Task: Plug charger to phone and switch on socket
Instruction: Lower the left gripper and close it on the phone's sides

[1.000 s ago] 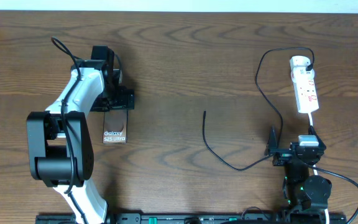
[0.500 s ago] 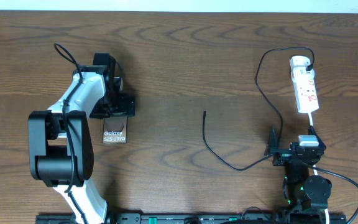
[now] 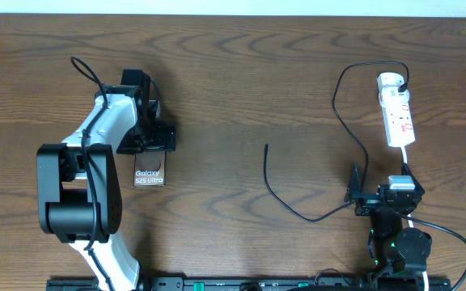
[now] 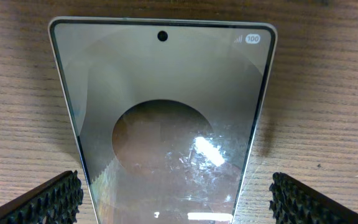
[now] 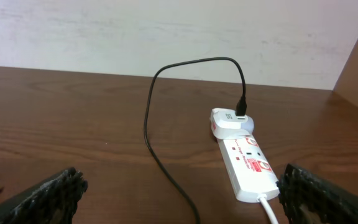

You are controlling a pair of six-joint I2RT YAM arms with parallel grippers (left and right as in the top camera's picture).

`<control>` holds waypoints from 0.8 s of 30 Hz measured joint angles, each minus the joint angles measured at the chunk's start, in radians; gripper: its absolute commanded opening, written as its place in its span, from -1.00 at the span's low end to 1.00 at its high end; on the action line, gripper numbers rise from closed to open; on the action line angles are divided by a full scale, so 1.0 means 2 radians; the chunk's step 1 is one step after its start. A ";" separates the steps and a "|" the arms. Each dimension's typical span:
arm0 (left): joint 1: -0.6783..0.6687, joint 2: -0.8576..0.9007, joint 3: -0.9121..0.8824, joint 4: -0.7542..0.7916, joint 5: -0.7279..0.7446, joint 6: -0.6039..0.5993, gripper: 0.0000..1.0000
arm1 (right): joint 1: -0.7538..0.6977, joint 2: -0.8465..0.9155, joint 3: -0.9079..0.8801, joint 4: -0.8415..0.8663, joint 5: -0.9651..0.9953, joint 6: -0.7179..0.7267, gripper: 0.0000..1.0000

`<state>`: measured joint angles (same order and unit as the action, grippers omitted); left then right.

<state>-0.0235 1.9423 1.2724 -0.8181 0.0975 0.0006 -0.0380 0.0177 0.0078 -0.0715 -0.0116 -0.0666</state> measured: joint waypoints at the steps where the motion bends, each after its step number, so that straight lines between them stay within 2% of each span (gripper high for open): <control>1: 0.000 0.000 -0.001 0.000 0.000 0.000 0.90 | 0.000 0.000 0.000 0.000 0.000 0.000 0.99; 24: 0.000 0.000 -0.024 0.013 -0.005 0.000 0.89 | 0.000 0.000 0.000 0.000 0.000 0.000 0.99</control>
<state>-0.0238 1.9423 1.2236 -0.7918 0.0868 0.0006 -0.0380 0.0177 0.0078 -0.0715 -0.0116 -0.0666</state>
